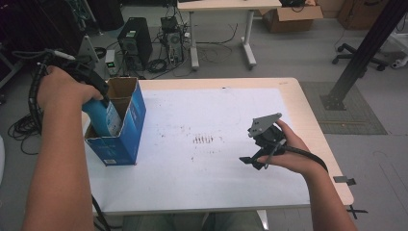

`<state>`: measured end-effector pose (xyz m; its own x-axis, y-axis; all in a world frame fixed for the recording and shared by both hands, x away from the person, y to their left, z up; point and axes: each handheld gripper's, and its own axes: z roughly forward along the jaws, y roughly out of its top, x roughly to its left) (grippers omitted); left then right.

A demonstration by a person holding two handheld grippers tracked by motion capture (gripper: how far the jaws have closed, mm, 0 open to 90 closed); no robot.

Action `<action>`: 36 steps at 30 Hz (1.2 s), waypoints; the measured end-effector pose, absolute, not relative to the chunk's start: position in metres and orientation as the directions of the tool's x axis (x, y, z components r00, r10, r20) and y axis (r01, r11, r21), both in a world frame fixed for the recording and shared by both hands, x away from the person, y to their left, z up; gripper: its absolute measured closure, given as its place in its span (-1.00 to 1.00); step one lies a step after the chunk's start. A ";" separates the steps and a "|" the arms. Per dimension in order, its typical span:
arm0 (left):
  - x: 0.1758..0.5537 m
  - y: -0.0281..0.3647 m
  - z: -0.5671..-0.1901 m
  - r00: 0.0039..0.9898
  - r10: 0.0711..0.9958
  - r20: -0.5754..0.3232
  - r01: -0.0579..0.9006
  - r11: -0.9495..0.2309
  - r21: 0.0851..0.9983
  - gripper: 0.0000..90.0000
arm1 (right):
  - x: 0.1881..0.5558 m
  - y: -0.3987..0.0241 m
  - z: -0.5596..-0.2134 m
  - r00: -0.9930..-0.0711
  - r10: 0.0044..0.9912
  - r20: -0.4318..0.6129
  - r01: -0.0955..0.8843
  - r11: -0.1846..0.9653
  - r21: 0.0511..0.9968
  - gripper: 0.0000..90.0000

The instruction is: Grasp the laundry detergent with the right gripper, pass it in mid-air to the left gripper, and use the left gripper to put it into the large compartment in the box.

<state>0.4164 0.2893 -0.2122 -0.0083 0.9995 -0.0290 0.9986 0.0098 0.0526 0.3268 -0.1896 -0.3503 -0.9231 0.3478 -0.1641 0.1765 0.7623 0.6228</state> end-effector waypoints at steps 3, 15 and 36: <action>0.418 0.288 -0.220 -0.003 1.000 -0.029 0.999 0.005 0.048 -0.15 | 0.327 -0.188 -0.352 -0.924 0.345 -0.164 0.174 0.763 0.623 -0.95; 0.423 0.285 -0.247 0.000 1.000 -0.022 1.000 0.001 0.025 -0.15 | 0.327 -0.190 -0.357 -0.924 0.351 -0.151 0.186 0.760 0.622 -0.95; 0.429 0.281 -0.279 0.009 1.000 -0.026 1.000 -0.008 0.002 -0.15 | 0.328 -0.191 -0.364 -0.925 0.354 -0.139 0.196 0.757 0.623 -0.95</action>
<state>0.4286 0.2810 -0.2787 0.0085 0.9996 -0.0263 1.0000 -0.0085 0.0021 0.3279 -0.1908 -0.3640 -0.9249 0.3538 -0.1393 0.1959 0.7572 0.6231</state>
